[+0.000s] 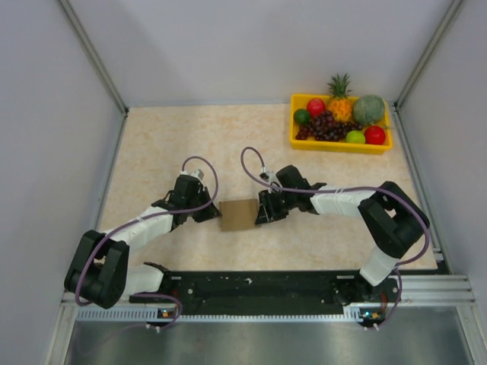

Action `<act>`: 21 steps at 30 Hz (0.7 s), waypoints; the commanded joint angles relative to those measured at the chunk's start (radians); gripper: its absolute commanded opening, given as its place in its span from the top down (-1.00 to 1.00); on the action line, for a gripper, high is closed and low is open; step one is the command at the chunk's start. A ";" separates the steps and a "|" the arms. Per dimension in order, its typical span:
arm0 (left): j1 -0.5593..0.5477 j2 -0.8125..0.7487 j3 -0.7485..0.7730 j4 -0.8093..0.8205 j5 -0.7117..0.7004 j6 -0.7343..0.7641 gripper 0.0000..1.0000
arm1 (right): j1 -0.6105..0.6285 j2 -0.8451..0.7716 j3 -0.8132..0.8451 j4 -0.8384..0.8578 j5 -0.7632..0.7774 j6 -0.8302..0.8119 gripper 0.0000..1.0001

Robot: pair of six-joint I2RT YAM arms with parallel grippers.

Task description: Fold the paper box

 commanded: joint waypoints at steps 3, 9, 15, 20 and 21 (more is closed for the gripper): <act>-0.003 -0.036 -0.013 0.045 0.009 -0.003 1.00 | 0.010 0.019 0.059 0.011 0.006 -0.025 0.21; -0.003 -0.036 -0.014 0.050 0.012 -0.006 1.00 | 0.023 0.018 0.073 0.003 -0.011 -0.014 0.26; -0.007 -0.045 -0.025 0.059 0.009 -0.018 1.00 | 0.028 0.016 0.064 -0.006 -0.054 0.079 0.43; -0.018 -0.053 -0.036 0.073 0.009 -0.031 1.00 | 0.028 0.045 0.076 -0.023 -0.131 0.153 0.56; -0.019 -0.056 -0.036 0.073 0.010 -0.034 1.00 | 0.028 0.050 0.077 -0.023 -0.142 0.159 0.56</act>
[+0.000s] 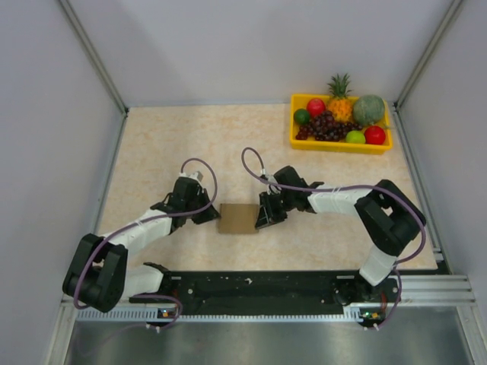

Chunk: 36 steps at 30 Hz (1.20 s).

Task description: Fold the paper box

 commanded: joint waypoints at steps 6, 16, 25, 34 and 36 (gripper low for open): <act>-0.039 -0.044 -0.020 0.086 0.015 -0.032 1.00 | 0.017 0.083 0.078 -0.014 -0.161 0.096 0.53; -0.056 -0.041 -0.058 0.123 0.026 -0.035 1.00 | -0.023 0.168 -0.007 0.233 -0.227 0.379 0.68; -0.066 -0.073 -0.089 0.153 0.024 -0.052 1.00 | -0.041 0.162 -0.124 0.366 -0.137 0.652 0.43; -0.096 -0.086 -0.112 0.175 0.024 -0.073 1.00 | -0.029 0.088 -0.190 0.483 -0.065 0.855 0.43; -0.102 -0.095 -0.112 0.177 0.021 -0.078 1.00 | -0.024 0.079 -0.208 0.516 -0.071 0.919 0.43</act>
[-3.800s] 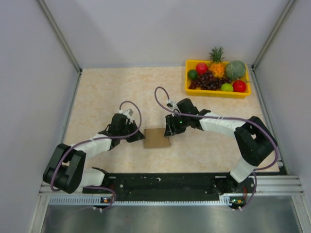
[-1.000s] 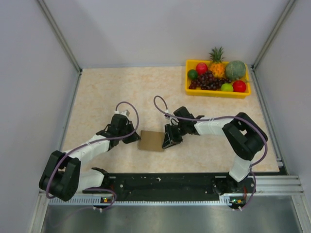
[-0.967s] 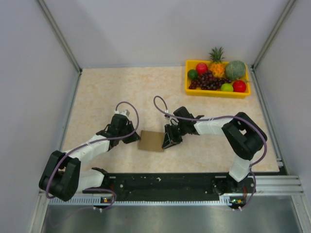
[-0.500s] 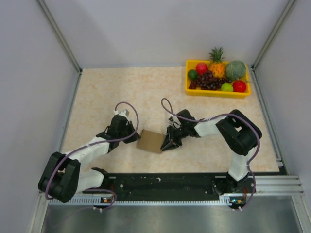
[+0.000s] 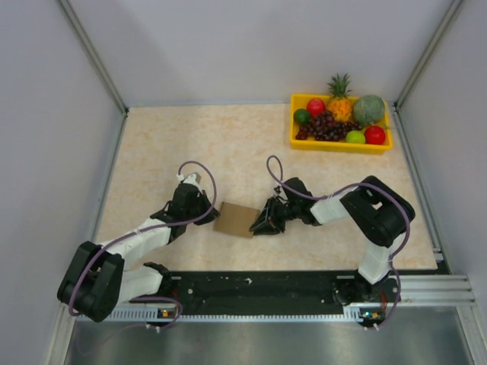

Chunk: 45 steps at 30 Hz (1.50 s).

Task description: Fold the paper box

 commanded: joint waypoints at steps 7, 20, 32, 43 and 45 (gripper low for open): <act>-0.078 -0.045 -0.016 0.039 0.115 -0.084 1.00 | 0.045 -0.042 -0.094 0.191 0.125 0.385 0.34; -0.125 -0.001 -0.056 0.135 0.115 -0.107 1.00 | 0.062 0.070 -0.088 0.323 0.067 0.373 0.17; -0.141 -0.046 -0.053 0.105 0.106 -0.092 1.00 | 0.051 0.072 -0.212 0.535 0.148 0.522 0.17; -0.122 -0.223 -0.009 -0.087 0.052 0.039 -0.14 | -0.023 -0.166 -0.266 0.159 0.278 -0.058 -0.10; -0.118 -0.250 -0.012 -0.093 0.044 0.059 -0.36 | -0.023 -0.279 -0.245 0.060 0.323 -0.208 -0.13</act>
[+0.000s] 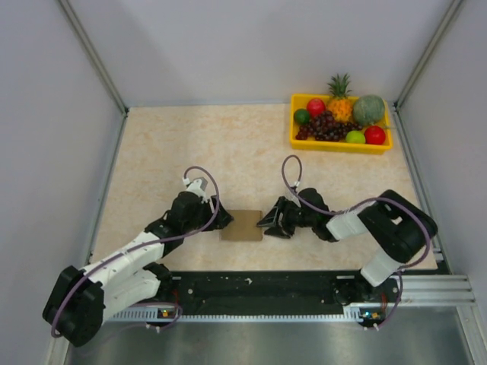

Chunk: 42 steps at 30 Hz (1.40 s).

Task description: Fold the paper box

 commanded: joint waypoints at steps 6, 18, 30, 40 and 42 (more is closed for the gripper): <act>0.052 -0.078 0.055 -0.150 0.147 0.115 -0.67 | -0.007 -0.252 0.151 -0.583 0.106 -0.760 -0.29; 0.131 0.150 0.001 0.063 0.468 0.103 -0.81 | 0.075 -0.113 0.243 -0.499 -0.001 -0.927 -0.25; 0.131 0.040 -0.003 0.031 0.663 -0.013 -0.68 | 0.105 -0.276 0.235 -0.503 -0.087 -0.650 -0.21; 0.129 -0.056 0.063 -0.076 0.754 -0.229 -0.66 | 0.077 -0.251 0.284 -0.582 -0.285 -0.295 -0.20; 0.126 -0.049 0.072 -0.075 0.763 -0.271 -0.61 | 0.045 -0.244 0.236 -0.459 -0.326 -0.202 -0.20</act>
